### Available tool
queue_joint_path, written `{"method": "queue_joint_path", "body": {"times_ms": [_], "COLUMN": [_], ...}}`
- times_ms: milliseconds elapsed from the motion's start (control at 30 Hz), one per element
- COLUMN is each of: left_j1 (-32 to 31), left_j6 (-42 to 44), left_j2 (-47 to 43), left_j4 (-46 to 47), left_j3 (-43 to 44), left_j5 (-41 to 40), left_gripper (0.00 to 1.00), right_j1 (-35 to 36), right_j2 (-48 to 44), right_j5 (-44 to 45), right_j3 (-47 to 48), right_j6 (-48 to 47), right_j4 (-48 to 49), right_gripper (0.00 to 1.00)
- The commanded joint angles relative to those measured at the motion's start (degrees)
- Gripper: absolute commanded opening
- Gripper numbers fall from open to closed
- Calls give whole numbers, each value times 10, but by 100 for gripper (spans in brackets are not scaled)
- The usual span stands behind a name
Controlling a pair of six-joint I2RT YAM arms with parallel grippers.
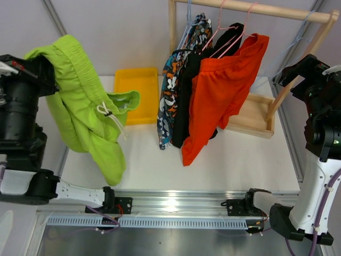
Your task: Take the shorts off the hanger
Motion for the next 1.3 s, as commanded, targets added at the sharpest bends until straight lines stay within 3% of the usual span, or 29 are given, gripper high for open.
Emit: {"method": "queue_joint_path", "body": {"times_ms": [0,67,133,200,267,367,567,800,967,1033,1100,1167,1200,1233,1267], "left_j1": [149,205,303,412,471,558,664,726,735,741,754,765,767,768,768], "left_j6": [2,-122,-271,-353,-428,-457,-502,-511,-515,-539,-574,-590,-610,-625,-629], "left_j2": [98,118,137,188,238,281,371,460,514,512,506,514,536,548,558], "left_j4": [-90,-239,-414,-516,-597,-602,-546,-421,-391,-362,-342,-352,-371,-391,-411], "left_j3": [34,53,119,188,242,289,359,370,329,240,145,120,124,142,166], "left_j5": [17,63,110,190,277,351,441,510,478,471,489,527,538,552,558], "left_gripper": [0,0,0,0,0,0,0,0,0,0,13,64,83,99,99], "right_j1": [1,1,1,1,2,15,63,154,155,155,155,155,156,156,155], "right_j2": [11,10,6,4,2,0,-7,-6,-6,-4,-6,-9,-9,-12,-14], "right_j5": [-56,-79,-81,-84,-92,-91,-63,49,51,53,52,49,39,34,25], "right_j3": [22,25,21,11,0,-11,-41,-55,-81,-85,-90,-94,-98,-98,-97], "right_j6": [-2,-7,-8,-7,-5,-5,-16,-45,-44,-43,-39,-34,-31,-30,-27], "right_j4": [-10,-15,-14,-12,-11,-7,-1,-4,9,11,9,7,7,5,6], "right_gripper": [99,100,99,100,99,99,100,100,99,99,100,99,100,99,99]}}
